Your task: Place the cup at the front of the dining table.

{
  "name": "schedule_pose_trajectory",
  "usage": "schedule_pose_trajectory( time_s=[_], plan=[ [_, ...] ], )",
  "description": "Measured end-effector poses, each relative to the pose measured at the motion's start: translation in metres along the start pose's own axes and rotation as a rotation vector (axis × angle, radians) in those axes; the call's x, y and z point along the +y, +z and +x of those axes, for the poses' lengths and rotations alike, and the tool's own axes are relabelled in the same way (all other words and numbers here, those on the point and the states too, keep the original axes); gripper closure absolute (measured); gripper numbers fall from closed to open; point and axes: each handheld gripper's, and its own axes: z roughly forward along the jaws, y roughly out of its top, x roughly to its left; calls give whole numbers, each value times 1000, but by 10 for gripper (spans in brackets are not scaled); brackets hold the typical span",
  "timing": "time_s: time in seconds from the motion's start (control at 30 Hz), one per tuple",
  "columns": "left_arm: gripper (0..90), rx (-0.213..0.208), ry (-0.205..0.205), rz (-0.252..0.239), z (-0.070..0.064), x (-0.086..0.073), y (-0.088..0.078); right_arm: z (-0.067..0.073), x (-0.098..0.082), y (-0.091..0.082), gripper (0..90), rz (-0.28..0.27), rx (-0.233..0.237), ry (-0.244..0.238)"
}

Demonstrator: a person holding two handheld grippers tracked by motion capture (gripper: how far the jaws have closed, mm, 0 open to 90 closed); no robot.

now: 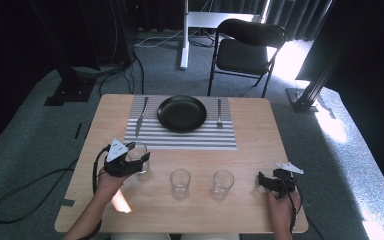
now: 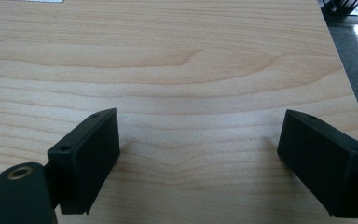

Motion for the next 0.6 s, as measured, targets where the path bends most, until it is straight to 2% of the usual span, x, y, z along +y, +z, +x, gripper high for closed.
schedule_pose_trajectory(
  time_s=[0.23,0.6],
  plan=[
    [288,9,-4,-13,7,13,12,0,0,0,122,0,0,0],
    [288,36,-33,2,24,31,32,0,0,0,122,0,0,0]
  ],
)
